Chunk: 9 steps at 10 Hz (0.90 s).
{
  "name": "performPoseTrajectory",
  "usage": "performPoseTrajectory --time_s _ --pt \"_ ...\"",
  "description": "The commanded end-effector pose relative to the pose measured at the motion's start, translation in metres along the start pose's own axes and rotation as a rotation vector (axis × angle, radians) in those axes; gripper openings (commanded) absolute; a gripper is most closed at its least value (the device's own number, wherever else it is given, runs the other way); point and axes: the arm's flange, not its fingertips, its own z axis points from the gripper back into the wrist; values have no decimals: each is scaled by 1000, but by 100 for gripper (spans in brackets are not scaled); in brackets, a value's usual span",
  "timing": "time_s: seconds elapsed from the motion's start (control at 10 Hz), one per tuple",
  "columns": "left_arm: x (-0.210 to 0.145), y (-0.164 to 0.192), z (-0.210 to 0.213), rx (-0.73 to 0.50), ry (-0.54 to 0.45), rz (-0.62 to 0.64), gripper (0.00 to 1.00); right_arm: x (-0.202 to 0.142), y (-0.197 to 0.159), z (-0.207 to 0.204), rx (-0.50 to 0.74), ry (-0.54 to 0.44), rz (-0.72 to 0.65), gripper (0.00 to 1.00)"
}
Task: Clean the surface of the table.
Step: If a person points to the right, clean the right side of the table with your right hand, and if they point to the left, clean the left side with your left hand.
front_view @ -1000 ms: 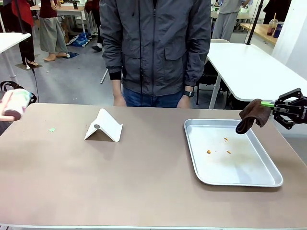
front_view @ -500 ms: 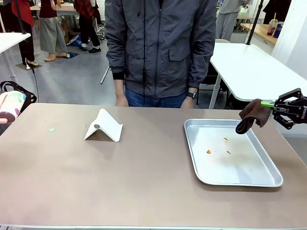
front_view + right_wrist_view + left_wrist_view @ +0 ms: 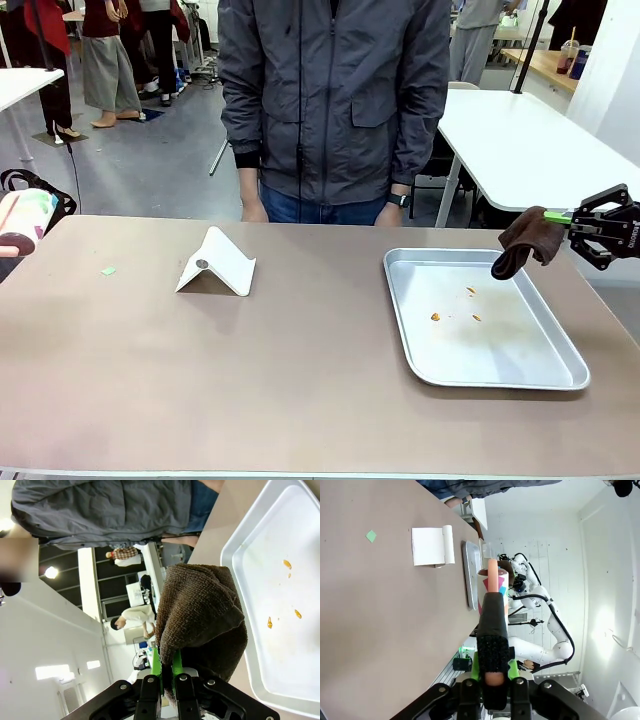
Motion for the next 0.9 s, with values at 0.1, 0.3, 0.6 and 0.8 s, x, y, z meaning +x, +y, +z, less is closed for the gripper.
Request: performPoseTrajectory --time_s 0.1,0.3,0.6,0.8 --pt "33 9 0 40 13 73 22 -2 4 0 7 5 8 0" --pt "69 18 1 96 7 90 22 -2 4 0 7 5 8 0" --pt "114 47 0 172 100 219 22 -2 4 0 7 5 8 0" --pt "126 70 1 222 97 262 22 -2 4 0 7 5 8 0"
